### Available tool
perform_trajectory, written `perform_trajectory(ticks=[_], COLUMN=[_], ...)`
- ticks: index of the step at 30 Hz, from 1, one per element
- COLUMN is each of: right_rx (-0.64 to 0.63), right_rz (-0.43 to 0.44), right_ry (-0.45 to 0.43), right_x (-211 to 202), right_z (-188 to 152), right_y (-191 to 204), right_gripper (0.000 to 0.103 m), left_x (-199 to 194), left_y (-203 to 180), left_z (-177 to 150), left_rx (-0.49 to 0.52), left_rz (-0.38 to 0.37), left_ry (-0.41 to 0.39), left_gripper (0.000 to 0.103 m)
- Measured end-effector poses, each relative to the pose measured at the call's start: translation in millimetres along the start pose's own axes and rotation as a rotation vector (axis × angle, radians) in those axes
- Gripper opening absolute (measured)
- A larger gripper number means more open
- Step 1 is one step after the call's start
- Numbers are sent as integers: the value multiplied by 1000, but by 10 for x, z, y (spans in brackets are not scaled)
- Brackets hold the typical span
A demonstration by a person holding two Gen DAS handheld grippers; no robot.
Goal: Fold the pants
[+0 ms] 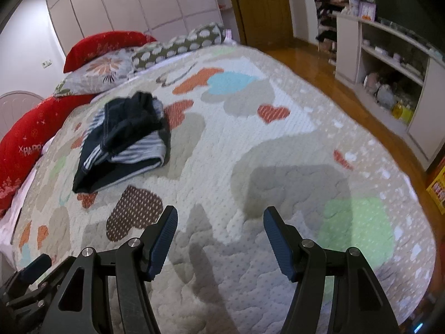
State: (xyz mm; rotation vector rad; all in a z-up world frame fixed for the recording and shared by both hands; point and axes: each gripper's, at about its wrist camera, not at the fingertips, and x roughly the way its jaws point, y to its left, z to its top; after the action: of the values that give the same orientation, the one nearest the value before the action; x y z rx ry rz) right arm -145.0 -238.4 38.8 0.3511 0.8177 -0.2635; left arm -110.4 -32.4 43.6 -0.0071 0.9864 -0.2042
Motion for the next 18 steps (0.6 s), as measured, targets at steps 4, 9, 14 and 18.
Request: perform_trajectory(ticks=[4,9,14,18], right_rx=[-23,-37,-20,-8], right_rz=[-25,-28,-35,-41], right_ry=[-65,-61,-50,-37], right_x=[-59,18,105,168], right_z=[37,44,47,44], right_y=[-13,-13,-66,-111], right_gripper=[69,69,69,69], left_x=[123,228,301,331], left_y=[14,28,28,20], left_z=[-5,-7,-11,3], left_rx=[-11,-19,-21,-16], left_rz=[2,5,14,21], left_ry=[38,69,90,91], left_gripper=[87,87,87,88])
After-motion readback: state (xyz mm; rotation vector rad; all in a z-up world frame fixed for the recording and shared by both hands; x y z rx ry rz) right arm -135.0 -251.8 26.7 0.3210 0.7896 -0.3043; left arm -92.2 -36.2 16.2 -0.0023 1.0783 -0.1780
